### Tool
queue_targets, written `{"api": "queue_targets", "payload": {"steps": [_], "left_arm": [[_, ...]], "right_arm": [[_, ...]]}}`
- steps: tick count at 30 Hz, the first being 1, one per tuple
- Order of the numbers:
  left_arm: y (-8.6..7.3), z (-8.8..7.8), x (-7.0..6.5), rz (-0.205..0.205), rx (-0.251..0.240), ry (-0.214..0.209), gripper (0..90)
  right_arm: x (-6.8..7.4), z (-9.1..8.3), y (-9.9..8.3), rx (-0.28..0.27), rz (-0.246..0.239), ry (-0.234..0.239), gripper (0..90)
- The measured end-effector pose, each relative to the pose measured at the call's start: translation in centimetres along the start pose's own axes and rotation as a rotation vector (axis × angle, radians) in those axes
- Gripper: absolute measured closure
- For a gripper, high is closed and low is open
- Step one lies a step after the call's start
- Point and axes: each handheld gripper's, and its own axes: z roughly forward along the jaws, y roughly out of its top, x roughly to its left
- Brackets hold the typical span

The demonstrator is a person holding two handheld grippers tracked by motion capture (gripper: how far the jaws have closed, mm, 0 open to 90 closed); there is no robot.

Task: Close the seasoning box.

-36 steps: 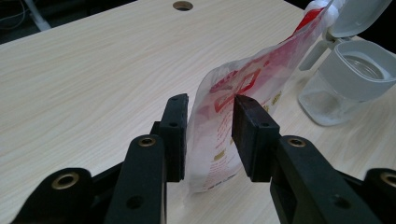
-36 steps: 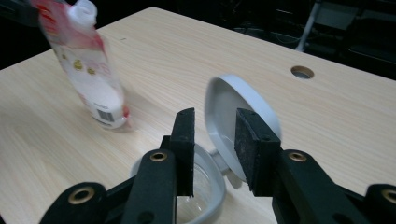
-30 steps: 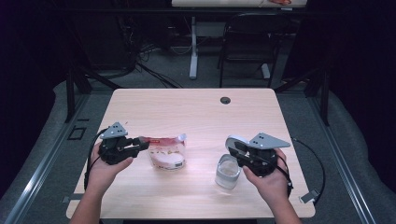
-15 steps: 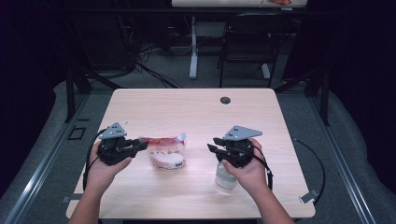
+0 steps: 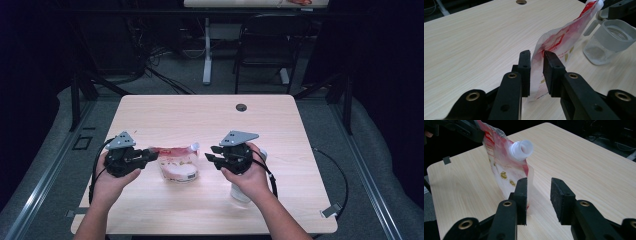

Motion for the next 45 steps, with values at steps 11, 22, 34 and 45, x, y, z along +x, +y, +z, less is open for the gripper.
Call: {"api": "queue_targets", "payload": {"steps": [11,22,34,45], "left_arm": [[0.0,0.0,0.0,-0.001,-0.002,-0.001,76.9],[0.0,0.0,0.1,-0.009,-0.002,-0.014,79.2],[0.0,-0.1,0.0,0.006,0.004,-0.006,84.2],[0.2,-0.3,-0.3,0.016,0.002,-0.025,85.4]], "right_arm": [[0.6,2.1,0.7,-0.012,0.002,0.053,62.5],[1.5,2.8,1.6,-0.024,-0.033,0.052,63.4],[1.4,2.7,1.5,-0.029,-0.009,0.047,70.6],[1.9,2.0,1.3,-0.045,-0.017,0.038,70.5]]}}
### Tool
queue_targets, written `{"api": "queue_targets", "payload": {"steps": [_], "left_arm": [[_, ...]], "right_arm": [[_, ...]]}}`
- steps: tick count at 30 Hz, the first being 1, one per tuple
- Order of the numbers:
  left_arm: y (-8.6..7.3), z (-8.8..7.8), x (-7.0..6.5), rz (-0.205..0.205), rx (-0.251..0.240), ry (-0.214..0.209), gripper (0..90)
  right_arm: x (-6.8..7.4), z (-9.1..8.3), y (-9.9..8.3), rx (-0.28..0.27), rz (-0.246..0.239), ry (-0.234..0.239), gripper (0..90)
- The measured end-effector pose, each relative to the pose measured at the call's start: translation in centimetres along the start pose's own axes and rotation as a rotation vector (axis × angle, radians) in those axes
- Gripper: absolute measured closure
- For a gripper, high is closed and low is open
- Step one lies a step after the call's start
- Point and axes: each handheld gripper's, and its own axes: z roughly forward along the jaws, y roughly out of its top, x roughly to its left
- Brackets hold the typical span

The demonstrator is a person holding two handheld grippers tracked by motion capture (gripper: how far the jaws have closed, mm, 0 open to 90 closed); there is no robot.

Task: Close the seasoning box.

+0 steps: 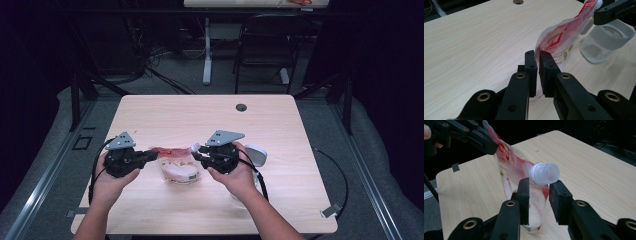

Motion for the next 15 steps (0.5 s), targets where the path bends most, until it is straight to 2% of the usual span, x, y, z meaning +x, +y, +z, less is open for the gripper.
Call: {"api": "queue_targets", "payload": {"steps": [15], "left_arm": [[0.5,0.7,-1.9,0.034,0.007,-0.062,85.4]], "right_arm": [[0.7,-3.0,-1.3,-0.001,0.002,-0.021,70.8]]}}
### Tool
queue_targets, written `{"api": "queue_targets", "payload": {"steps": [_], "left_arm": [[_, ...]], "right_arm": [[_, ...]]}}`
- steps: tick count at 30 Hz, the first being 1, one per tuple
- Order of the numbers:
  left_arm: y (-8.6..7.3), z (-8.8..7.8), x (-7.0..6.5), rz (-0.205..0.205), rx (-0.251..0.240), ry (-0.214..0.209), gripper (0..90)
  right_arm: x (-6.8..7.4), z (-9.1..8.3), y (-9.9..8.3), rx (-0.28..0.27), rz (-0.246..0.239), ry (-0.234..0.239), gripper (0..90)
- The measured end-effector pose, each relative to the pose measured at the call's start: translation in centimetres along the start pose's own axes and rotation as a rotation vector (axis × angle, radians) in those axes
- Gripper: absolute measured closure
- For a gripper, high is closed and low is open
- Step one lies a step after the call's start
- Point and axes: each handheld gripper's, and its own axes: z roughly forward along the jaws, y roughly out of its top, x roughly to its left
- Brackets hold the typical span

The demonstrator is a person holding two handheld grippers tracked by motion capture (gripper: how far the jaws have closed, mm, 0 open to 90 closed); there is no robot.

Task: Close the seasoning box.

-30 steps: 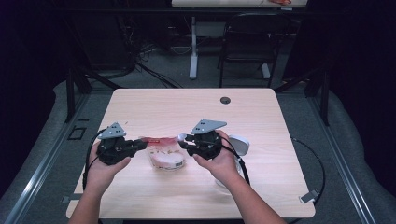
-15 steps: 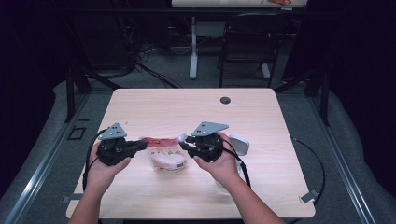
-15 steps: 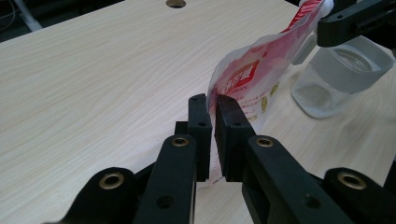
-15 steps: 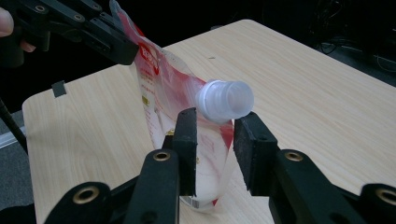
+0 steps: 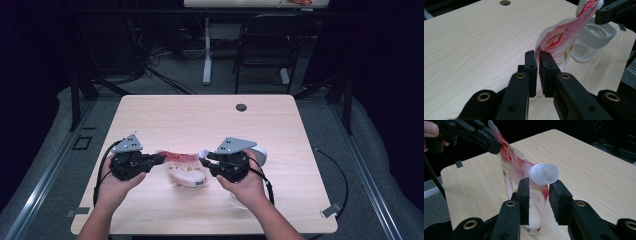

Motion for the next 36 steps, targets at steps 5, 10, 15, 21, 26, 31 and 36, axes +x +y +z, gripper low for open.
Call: {"api": "queue_targets", "payload": {"steps": [5,10,15,21,26,31,36], "left_arm": [[0.2,0.5,-0.7,0.013,0.004,-0.01,85.5],[0.2,1.0,-1.1,0.02,0.011,-0.024,85.5],[0.2,1.1,-1.3,0.02,0.009,-0.038,85.3],[0.1,1.2,-1.3,0.02,-0.001,-0.042,84.1],[0.1,1.1,-1.2,0.011,-0.004,-0.049,82.3],[0.1,0.7,-1.1,0.01,-0.006,-0.049,80.5],[0.2,-0.1,-1.0,0.006,-0.026,-0.039,79.0]], "right_arm": [[0.1,-0.8,-0.5,0.002,0.002,-0.007,70.7],[0.1,-1.4,-1.0,0.008,0.0,-0.02,70.5],[0.0,-1.7,-1.4,0.013,0.001,-0.021,70.5],[-0.6,-1.8,-1.8,0.008,0.025,-0.006,70.5],[-0.6,-2.0,-1.8,0.005,0.02,-0.004,69.3],[-0.6,-2.6,-1.7,0.009,0.008,0.002,67.5],[-0.6,-3.5,-1.4,0.015,-0.012,0.0,67.2]]}}
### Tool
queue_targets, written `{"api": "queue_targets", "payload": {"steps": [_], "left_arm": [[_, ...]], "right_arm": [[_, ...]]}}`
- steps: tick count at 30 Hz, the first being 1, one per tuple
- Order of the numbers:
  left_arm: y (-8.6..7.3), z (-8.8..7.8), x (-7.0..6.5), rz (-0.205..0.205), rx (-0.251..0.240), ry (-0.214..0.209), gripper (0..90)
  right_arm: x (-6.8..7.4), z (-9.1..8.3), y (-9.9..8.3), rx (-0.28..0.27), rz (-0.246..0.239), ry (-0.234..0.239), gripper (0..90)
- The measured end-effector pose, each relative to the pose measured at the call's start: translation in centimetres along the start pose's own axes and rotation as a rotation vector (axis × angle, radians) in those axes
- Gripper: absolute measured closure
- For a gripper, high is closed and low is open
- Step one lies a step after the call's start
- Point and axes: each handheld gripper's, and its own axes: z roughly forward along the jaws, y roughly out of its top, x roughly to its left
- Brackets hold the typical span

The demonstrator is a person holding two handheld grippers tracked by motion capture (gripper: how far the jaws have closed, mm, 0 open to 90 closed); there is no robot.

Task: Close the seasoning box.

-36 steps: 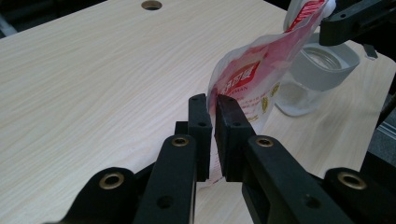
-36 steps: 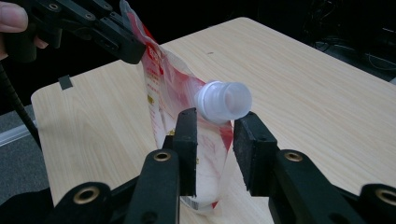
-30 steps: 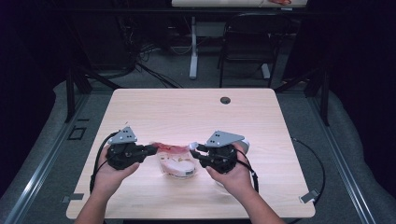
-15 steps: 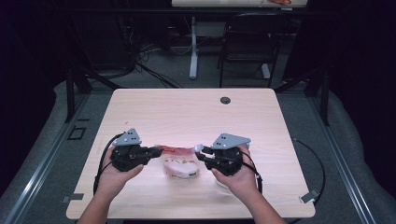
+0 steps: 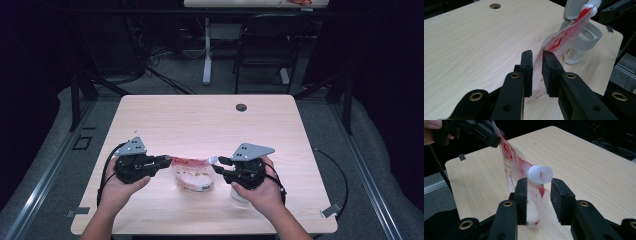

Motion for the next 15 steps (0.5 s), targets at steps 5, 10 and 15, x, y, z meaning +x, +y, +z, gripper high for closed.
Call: {"api": "queue_targets", "payload": {"steps": [5,10,15], "left_arm": [[0.1,-0.6,0.1,-0.002,-0.008,0.008,78.1],[0.0,-0.9,0.2,-0.004,-0.015,0.011,77.4],[0.0,-1.2,0.3,-0.006,-0.016,0.015,77.3]], "right_arm": [[0.3,-0.9,0.7,-0.016,-0.01,0.024,67.0],[0.9,-1.3,1.5,-0.014,-0.04,0.028,66.1],[1.2,-1.1,2.4,-0.018,-0.056,0.034,66.1]]}}
